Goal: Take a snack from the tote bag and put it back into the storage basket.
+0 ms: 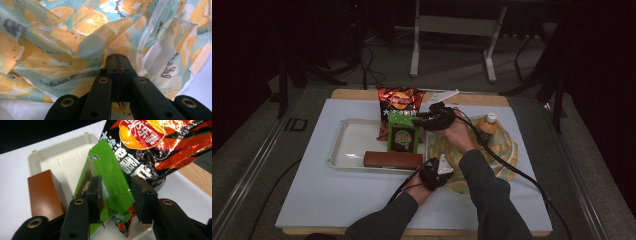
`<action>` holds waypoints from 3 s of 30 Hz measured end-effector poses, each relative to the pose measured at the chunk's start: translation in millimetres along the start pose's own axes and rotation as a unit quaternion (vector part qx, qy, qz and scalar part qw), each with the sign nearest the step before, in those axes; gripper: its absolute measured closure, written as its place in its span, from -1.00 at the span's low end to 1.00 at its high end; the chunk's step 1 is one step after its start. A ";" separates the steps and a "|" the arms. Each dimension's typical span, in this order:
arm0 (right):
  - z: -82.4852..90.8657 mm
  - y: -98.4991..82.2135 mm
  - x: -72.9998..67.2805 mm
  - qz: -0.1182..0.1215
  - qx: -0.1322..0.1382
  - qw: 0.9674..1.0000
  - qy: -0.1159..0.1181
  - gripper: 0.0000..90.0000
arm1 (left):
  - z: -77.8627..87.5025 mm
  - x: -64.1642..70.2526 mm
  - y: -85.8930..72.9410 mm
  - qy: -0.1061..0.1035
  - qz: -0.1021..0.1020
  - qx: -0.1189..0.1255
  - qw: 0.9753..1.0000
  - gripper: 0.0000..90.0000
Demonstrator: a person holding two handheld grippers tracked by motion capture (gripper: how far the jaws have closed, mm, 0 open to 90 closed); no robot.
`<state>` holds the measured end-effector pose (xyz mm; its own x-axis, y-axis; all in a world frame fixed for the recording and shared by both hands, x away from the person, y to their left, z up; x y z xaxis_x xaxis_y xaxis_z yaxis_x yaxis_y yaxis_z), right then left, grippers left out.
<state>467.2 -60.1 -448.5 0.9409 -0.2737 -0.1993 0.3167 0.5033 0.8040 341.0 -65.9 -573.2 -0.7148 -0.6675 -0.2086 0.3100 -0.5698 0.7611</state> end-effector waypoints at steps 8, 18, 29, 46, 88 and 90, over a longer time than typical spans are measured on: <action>8.6 -0.3 -5.9 0.011 0.016 1.000 -0.010 0.38 | 0.1 0.1 0.0 0.000 -0.001 -0.001 1.000 0.97; 21.3 -8.4 -10.7 0.028 0.036 0.999 -0.005 0.87 | 0.0 0.1 0.0 0.000 -0.001 0.000 1.000 0.97; 17.6 -17.1 -14.8 0.036 0.022 0.999 -0.006 1.00 | 0.1 0.1 0.0 0.001 -0.002 0.000 1.000 0.97; 45.0 -42.0 -25.4 0.060 -0.020 0.997 -0.042 0.93 | 0.1 0.2 -0.1 0.000 -0.001 0.000 1.000 0.96; 94.3 -149.7 -54.6 0.011 -0.069 0.993 -0.098 0.97 | 0.0 -0.1 -0.2 -0.001 0.000 -0.001 1.000 0.96; 92.4 -156.0 -59.6 0.012 -0.072 0.992 -0.098 0.97 | 0.1 -0.1 -0.2 0.000 -0.001 -0.001 1.000 0.96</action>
<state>350.6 -198.0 -510.3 0.9113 -0.4078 -0.0567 0.3218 0.6196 0.7160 340.9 -65.7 -573.3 -0.7159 -0.6659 -0.2099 0.3092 -0.5719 0.7598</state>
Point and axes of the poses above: each handheld gripper's, and its own axes: z roughly backward along the jaws, y roughly out of its top, x roughly to its right, the point moved 5 cm from there along -z, roughly forward along the jaws, and after that the axes turned 14 degrees about y, right-handed, at the moved point
